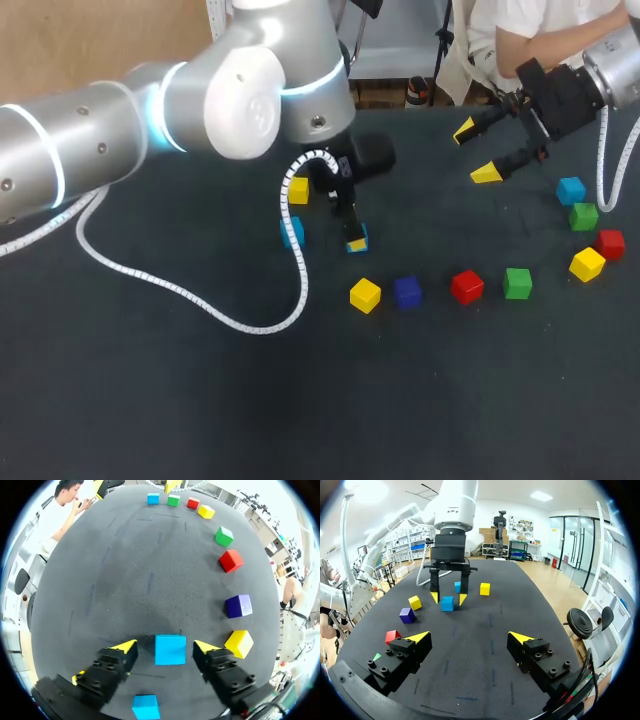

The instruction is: Place the blue cubes, place green cubes on the blue cubes, place the yellow cubes on the green cubes, then place the red cubes on the yellow cubes, and place purple cube on the red cubes.

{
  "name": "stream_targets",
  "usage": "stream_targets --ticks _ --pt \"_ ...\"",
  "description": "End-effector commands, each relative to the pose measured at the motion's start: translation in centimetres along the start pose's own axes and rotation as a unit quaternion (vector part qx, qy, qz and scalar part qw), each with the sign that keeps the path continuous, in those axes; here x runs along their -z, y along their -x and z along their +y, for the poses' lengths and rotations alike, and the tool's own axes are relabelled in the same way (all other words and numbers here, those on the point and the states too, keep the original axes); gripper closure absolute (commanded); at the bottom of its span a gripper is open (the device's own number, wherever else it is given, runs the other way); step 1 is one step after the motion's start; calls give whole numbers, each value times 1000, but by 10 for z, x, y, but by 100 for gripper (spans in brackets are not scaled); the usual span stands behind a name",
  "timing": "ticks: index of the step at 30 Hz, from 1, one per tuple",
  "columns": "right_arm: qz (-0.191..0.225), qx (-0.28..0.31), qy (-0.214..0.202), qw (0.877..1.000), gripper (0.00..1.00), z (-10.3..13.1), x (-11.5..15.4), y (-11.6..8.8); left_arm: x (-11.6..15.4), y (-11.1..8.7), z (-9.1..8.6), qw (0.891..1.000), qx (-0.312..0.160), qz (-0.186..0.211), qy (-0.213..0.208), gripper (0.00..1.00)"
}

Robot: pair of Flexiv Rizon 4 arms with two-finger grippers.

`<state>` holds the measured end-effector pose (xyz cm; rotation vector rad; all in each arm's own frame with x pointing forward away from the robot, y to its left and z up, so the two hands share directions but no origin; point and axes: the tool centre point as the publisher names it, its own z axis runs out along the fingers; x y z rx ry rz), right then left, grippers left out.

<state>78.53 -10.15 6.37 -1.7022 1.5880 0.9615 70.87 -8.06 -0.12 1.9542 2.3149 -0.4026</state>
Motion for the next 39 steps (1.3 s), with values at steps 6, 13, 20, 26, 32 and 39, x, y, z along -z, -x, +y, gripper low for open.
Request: stream_targets --ticks 6,13,20,26,32,39 --pt "0 1 -1 1000 0 1 0 0 21 -7 -6 999 0 -45 22 0" --pt "0 1 -1 1000 0 1 0 0 44 -15 -16 995 -34 -88 28 0" --pt "0 1 -1 1000 0 1 0 0 59 -35 -21 991 -24 -126 34 0" --pt "0 1 -1 1000 0 1 0 0 63 -54 -22 989 5 -139 42 0" --pt "0 1 -1 1000 0 1 0 0 60 -68 -23 988 29 -143 44 0" --pt "0 1 -1 1000 0 1 0 0 53 -84 -22 990 62 -118 56 0"
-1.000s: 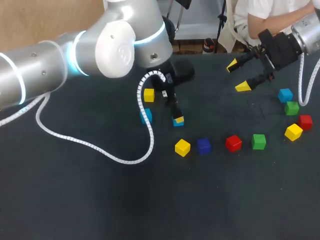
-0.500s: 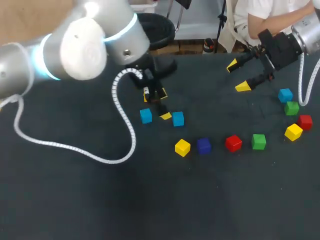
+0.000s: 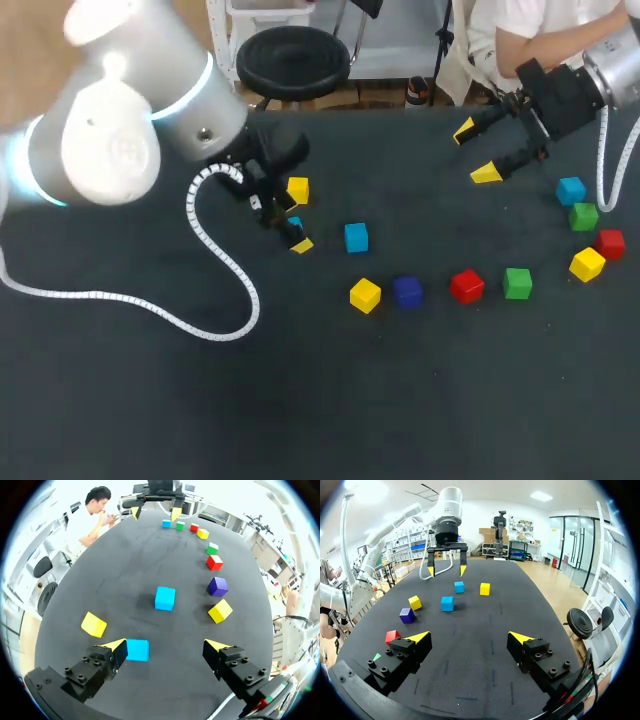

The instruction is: Place the blue cubes, place green cubes on the blue cubes, place the yellow cubes on the green cubes, then place the red cubes on the yellow cubes, and place purple cube on the red cubes.

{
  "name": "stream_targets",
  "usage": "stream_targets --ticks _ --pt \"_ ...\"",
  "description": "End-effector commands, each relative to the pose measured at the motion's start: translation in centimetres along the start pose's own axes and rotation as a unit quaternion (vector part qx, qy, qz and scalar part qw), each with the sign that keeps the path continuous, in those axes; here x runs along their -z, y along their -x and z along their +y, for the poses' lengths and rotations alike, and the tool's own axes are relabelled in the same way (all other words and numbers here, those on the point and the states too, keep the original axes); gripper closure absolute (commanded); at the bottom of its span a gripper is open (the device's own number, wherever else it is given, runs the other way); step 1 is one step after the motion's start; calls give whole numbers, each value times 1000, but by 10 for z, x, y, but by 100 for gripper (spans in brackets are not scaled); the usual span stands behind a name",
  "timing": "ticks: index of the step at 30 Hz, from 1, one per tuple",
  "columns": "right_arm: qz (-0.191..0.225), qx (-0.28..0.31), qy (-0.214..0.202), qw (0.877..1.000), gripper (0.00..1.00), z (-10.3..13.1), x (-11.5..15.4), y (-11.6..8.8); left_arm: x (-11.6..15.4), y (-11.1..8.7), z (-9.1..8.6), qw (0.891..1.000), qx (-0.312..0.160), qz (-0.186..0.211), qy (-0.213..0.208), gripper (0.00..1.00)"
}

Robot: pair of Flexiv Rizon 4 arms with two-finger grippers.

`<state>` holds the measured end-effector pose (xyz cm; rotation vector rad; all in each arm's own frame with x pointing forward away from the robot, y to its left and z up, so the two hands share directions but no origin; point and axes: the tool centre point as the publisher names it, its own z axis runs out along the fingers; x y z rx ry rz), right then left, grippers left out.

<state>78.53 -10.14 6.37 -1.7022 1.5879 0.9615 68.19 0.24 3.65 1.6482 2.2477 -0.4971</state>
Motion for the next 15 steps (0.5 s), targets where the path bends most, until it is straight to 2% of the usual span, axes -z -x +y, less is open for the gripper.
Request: stream_targets --ticks 1,5,9,15 --pt "0 1 -1 1000 0 1 0 0 1 -12 -2 1000 11 4 14 0" --pt "0 1 -1 1000 0 1 0 0 1 -21 2 999 28 2 17 0" --pt "0 1 -1 1000 0 1 0 0 1 -26 7 999 45 -22 9 0" --pt "0 1 -1 1000 0 1 0 0 0 -27 10 998 51 -29 6 0"
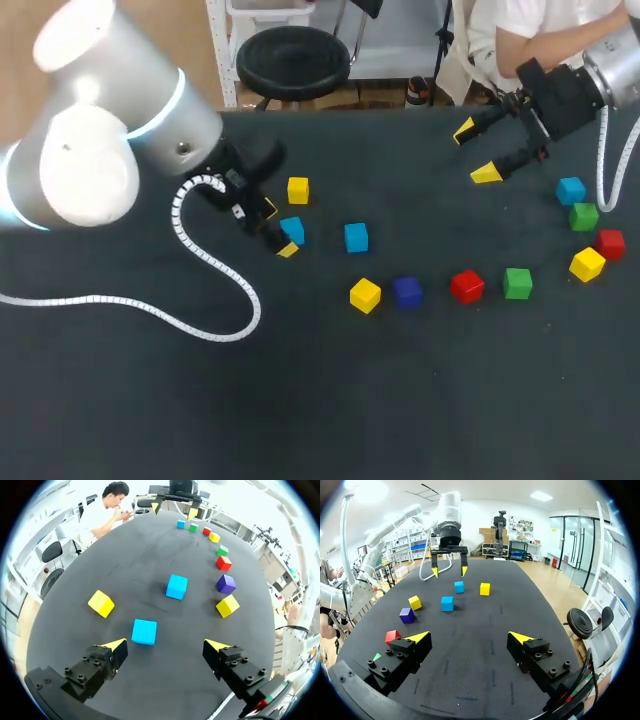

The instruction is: Place the blue cubes, place green cubes on the blue cubes, place the yellow cubes on the green cubes, then place the red cubes on the yellow cubes, and place purple cube on the red cubes.

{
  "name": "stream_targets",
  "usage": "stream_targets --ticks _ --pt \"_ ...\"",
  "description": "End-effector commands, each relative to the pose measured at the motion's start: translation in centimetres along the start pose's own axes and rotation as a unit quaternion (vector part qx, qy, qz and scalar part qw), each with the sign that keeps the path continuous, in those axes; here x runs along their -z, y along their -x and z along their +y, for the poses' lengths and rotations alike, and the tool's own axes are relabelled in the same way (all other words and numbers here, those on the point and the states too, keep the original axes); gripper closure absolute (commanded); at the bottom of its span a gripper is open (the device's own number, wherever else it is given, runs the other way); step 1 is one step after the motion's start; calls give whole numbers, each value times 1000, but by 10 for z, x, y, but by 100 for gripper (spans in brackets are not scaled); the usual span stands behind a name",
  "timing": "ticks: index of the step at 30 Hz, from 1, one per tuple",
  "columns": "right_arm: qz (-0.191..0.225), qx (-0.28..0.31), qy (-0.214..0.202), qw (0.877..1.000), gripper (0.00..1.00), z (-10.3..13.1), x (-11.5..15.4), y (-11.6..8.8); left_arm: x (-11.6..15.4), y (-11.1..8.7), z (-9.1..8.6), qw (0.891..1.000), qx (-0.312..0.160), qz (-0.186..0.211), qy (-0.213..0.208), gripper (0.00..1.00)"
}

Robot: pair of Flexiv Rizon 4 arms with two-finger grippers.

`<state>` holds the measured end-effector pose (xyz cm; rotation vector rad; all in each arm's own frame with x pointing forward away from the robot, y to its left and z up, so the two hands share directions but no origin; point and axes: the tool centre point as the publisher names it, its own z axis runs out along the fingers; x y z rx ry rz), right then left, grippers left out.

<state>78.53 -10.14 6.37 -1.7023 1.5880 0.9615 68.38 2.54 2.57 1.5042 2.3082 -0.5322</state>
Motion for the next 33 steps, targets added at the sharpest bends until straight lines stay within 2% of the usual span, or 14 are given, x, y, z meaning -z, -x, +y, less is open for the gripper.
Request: stream_targets --ticks 1,9,15,27,28,31,33 --pt "0 1 -1 1000 0 1 0 0 -2 -3 1 1000 1 -9 -4 0" --pt "0 1 -1 1000 0 1 0 0 -16 -3 3 1000 9 -14 -17 0" --pt "0 1 -1 1000 0 1 0 0 -21 2 12 1000 14 -4 -3 0" --pt "0 1 -1 1000 0 1 0 0 -26 11 15 1000 -5 8 -2 0" --pt "0 1 -1 1000 0 1 0 0 -27 11 14 1000 -6 10 -3 2" --pt "0 1 -1 1000 0 1 0 0 -29 9 14 1000 -8 18 -3 27" --pt "0 1 -1 1000 0 1 0 0 -31 9 14 1000 -10 22 -3 32"
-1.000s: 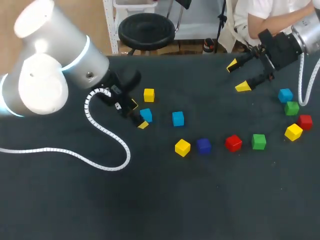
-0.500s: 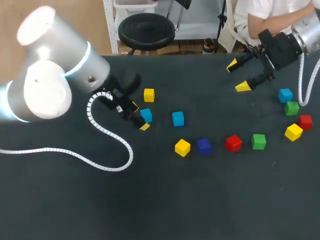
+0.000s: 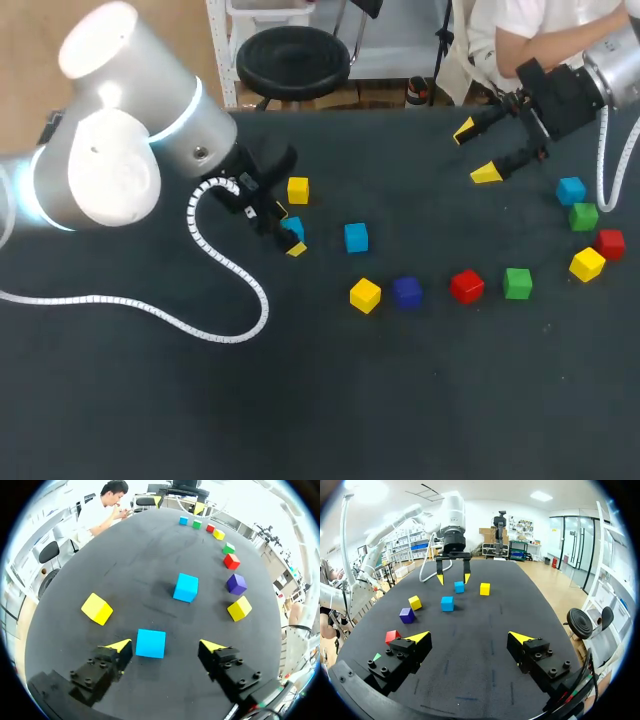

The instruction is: Place the blue cubes, place green cubes on the blue cubes, place the yellow cubes on the green cubes, then place the red cubes on the yellow cubes, and place purple cube on the red cubes.

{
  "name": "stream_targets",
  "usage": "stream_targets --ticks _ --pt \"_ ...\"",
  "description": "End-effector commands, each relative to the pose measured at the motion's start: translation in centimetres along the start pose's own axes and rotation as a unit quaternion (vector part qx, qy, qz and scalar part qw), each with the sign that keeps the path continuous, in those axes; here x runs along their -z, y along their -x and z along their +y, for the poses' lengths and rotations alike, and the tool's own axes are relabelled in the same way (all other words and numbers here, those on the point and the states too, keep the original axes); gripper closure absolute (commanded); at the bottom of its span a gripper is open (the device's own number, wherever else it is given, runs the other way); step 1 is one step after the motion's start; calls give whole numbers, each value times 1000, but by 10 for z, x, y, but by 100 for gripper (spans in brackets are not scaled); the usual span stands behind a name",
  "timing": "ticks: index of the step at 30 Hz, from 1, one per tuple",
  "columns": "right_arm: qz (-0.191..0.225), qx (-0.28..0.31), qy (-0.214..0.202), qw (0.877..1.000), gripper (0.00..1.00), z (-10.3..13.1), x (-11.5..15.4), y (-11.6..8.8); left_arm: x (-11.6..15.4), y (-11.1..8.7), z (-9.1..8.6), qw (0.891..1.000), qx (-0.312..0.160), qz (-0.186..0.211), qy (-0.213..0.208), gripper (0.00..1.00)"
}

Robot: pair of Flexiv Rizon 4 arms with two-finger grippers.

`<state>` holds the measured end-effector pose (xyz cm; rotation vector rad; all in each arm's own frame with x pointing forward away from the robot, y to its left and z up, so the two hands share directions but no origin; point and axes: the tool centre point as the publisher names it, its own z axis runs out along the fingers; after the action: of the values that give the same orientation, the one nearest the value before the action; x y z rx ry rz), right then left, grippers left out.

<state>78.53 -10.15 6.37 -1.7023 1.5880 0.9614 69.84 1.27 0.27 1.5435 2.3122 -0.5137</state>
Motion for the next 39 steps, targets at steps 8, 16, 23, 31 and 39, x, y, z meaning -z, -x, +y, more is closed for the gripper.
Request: stream_targets --ticks 8,16,23,31,39 --pt "0 1 -1 1000 0 1 0 0 -7 6 2 1000 -19 12 -3 100" --pt "0 1 -1 1000 0 1 0 0 -4 17 -16 997 -71 13 -2 100" --pt "0 1 -1 1000 0 1 0 0 0 34 -23 993 -115 6 -12 100" --pt "0 1 -1 1000 0 1 0 0 -17 45 -26 982 -170 13 -79 100" --pt "0 1 -1 1000 0 1 0 0 -21 48 -21 982 -168 23 -78 100"
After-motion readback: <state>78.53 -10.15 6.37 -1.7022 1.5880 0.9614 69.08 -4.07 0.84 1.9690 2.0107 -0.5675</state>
